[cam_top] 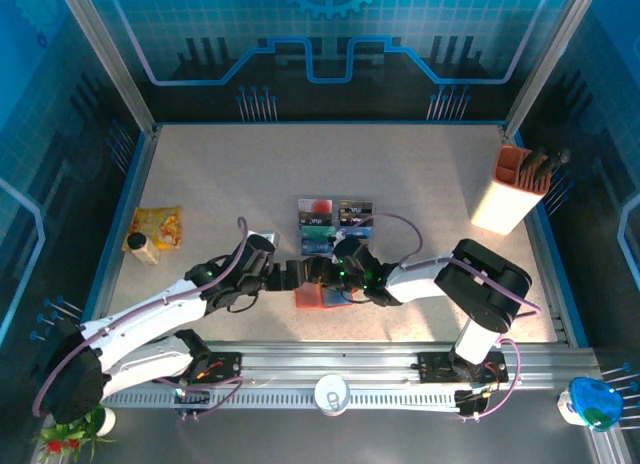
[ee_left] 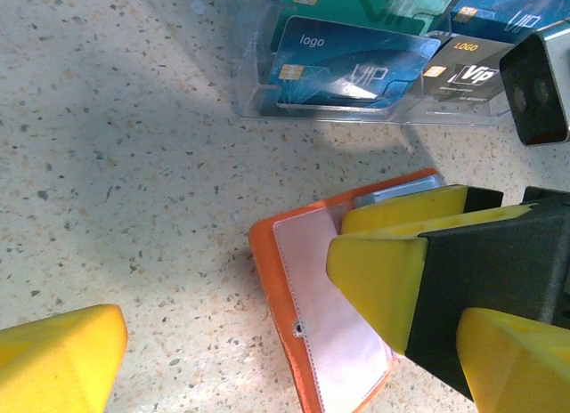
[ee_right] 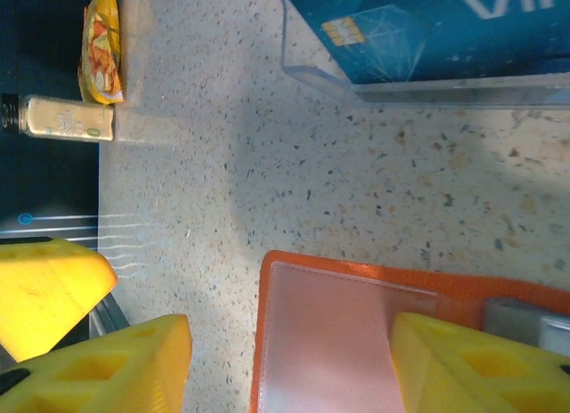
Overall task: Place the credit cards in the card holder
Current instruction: Flip over the card slot on the card holder.
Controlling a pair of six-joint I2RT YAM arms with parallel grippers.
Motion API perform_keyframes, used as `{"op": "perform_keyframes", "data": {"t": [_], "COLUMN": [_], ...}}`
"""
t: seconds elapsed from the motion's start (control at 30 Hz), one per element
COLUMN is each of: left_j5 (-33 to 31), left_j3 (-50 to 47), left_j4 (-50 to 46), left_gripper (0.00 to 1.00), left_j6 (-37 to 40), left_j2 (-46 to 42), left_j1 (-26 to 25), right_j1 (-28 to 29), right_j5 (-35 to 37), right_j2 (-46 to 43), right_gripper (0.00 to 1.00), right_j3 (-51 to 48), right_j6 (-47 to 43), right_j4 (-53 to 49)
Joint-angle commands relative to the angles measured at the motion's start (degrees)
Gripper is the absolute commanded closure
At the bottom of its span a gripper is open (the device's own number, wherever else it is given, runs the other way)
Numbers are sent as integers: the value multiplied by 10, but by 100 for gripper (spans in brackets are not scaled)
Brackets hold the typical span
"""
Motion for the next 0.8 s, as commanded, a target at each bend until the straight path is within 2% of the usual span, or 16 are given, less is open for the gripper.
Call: {"op": "perform_keyframes", "data": {"t": [0.0,0.37,0.77], "left_j5": [14,25,1], "left_j3": [-22,-42,-78], "left_j4": [12,53,38], "left_gripper": [4,4,6], "left_j6": [1,-4,-32], "left_j2": [13,32,-113], "left_j1": [4,3,4], "right_j1": [6,8,8], "right_j5": [22,47,60], "right_j2": [-21,-25,-37], "right_gripper": [38,38,42], "right_j3": [-19,-48,-58], "right_j6": [27,75,93], "right_j4": [9,65,70]}}
